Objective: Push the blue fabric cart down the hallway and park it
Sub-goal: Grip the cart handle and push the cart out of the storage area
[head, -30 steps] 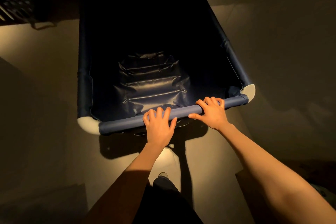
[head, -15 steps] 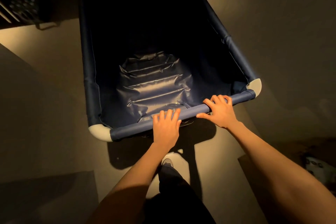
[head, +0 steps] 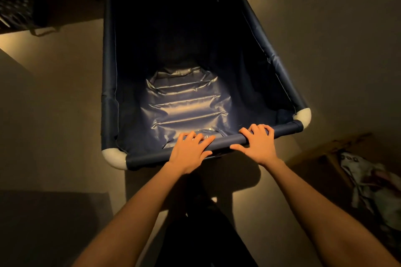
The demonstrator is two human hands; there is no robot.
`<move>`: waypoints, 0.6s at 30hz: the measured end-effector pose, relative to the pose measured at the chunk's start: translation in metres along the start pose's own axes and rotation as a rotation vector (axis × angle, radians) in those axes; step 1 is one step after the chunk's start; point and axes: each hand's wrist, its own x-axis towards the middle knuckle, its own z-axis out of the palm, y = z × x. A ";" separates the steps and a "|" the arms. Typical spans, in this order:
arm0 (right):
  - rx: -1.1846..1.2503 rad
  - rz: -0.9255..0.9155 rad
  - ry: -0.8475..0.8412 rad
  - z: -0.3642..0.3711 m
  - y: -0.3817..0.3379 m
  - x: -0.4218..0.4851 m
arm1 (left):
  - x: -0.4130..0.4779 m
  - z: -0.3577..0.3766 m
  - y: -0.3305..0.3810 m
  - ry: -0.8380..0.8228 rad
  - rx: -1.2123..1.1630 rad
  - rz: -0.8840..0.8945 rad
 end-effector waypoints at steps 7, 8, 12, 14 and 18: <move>0.003 0.058 0.074 0.015 -0.018 -0.035 | -0.012 -0.004 -0.010 -0.062 -0.017 0.044; 0.007 0.069 0.086 0.016 -0.021 -0.036 | -0.012 -0.005 -0.012 -0.061 -0.015 0.042; 0.026 0.108 0.100 0.016 -0.032 -0.039 | -0.011 -0.003 -0.011 -0.063 -0.052 -0.085; 0.028 0.122 0.094 0.014 -0.035 -0.036 | -0.009 -0.001 -0.007 0.009 -0.044 -0.172; -0.005 0.100 0.040 0.008 -0.036 -0.025 | -0.003 0.001 -0.012 0.127 -0.021 -0.161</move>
